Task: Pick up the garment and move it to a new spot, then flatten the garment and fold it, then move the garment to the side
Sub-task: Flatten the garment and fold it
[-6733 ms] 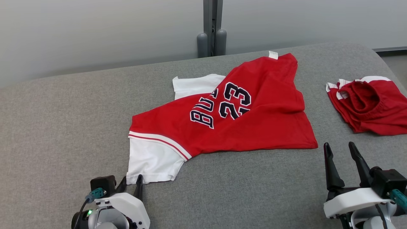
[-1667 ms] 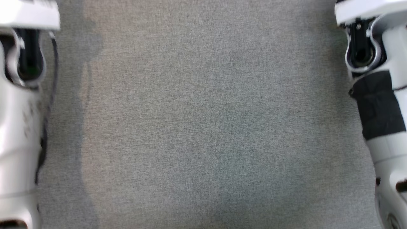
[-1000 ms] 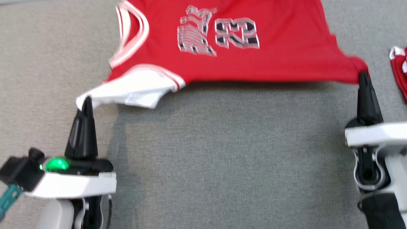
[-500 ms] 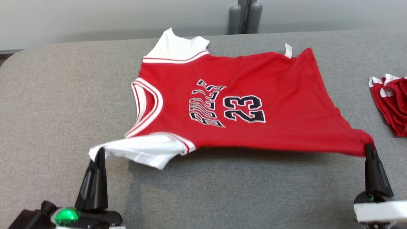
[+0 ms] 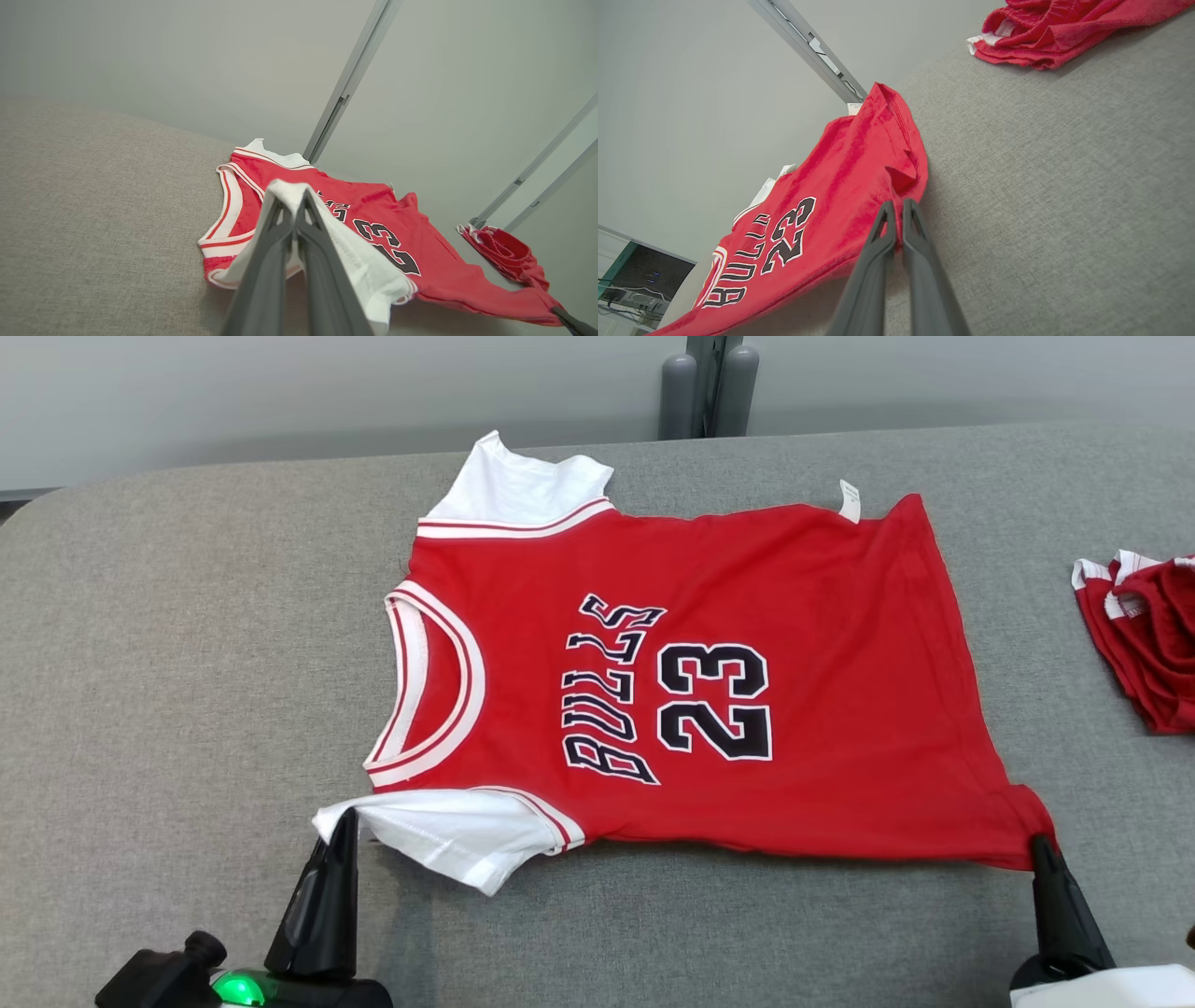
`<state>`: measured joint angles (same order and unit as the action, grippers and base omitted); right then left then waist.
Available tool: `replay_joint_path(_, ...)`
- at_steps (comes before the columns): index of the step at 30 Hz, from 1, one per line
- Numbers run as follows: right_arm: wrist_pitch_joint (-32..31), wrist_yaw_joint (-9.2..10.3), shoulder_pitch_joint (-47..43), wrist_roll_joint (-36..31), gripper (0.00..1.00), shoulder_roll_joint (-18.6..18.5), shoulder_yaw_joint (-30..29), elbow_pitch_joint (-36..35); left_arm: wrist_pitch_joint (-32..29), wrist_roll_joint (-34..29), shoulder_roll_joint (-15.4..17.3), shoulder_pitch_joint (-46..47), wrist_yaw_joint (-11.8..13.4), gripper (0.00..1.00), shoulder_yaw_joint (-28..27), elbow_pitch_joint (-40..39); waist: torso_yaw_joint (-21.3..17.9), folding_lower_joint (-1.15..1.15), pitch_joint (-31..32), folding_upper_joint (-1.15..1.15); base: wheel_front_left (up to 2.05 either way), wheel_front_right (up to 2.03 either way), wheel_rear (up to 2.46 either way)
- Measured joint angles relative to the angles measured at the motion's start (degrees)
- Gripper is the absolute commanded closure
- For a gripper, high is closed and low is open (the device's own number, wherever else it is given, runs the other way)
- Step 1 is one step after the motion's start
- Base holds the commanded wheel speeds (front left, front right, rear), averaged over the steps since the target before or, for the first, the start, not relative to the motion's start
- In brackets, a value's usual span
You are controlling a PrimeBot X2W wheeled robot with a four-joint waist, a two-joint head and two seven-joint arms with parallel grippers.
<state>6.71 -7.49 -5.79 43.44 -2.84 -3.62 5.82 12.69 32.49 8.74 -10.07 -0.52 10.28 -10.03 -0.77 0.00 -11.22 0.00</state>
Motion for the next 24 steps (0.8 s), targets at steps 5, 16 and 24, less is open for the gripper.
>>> replay_joint_path(5,1.2,0.0,2.4,0.8,1.0,0.0,1.7,3.8,-0.1,-0.2,0.0,2.8,-0.6,1.0,0.7,3.3,0.1,0.0,-0.2,0.0,0.0,0.0,0.0)
replay_joint_path(16,2.9,0.0,11.2,3.5,1.0,0.1,2.8,10.2,-1.0,-0.6,0.1,20.1,-4.0,1.0,2.5,17.9,0.1,0.0,-1.6,0.0,0.0,0.0,0.0)
replay_joint_path(24,5.0,0.0,20.5,4.2,1.0,0.1,4.2,18.1,0.7,-0.6,-0.6,30.9,-4.9,1.0,2.1,31.9,-1.4,0.0,-4.5,0.0,0.0,0.0,0.0)
